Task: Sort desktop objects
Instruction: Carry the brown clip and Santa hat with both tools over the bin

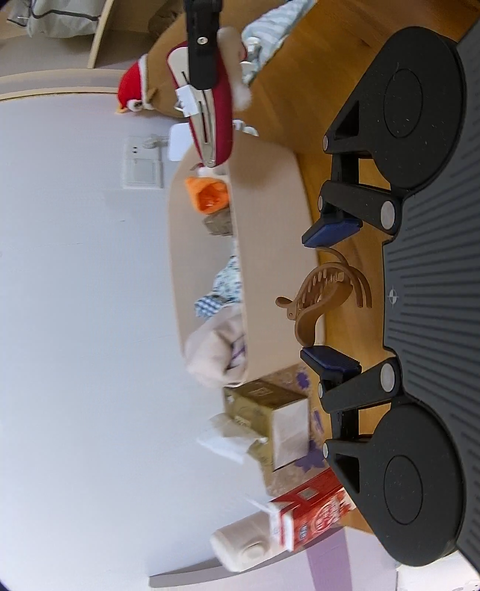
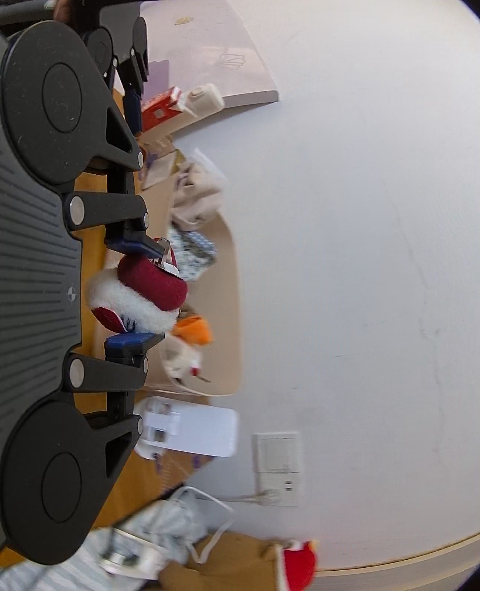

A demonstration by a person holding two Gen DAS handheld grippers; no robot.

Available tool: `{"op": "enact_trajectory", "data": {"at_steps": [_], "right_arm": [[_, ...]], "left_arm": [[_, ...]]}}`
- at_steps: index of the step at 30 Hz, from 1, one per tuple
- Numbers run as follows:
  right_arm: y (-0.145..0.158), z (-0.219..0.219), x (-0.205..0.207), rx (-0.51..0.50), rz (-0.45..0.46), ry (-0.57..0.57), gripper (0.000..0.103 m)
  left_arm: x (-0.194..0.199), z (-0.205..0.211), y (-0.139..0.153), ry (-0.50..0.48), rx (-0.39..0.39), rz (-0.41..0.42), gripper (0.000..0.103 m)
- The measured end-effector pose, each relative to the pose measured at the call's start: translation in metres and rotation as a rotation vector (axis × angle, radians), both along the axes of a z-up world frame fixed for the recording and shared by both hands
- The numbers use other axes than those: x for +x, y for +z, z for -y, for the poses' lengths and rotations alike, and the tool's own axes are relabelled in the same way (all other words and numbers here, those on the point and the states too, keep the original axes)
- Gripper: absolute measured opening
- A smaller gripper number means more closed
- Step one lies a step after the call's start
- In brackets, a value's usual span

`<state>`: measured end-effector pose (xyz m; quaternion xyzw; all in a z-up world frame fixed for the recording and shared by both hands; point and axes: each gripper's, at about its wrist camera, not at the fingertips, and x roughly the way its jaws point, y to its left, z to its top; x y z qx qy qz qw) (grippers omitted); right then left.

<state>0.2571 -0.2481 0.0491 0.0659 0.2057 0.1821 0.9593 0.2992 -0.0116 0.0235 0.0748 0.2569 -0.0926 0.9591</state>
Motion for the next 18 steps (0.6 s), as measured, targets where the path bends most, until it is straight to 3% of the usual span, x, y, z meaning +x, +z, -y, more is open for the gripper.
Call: {"op": "enact_trajectory", "data": {"at_steps": [8,18], "right_arm": [[0.037,-0.002,0.012,-0.03,0.089,-0.029,0.038],[0.061,-0.01,0.048,-0.059,0.118,-0.048,0.038]], "left_arm": [[0.008,0.0,0.034,0.002,0.002,0.065,0.06],[0.045,0.016,0.063,-0.006,0.014,0.087,0.06]]}}
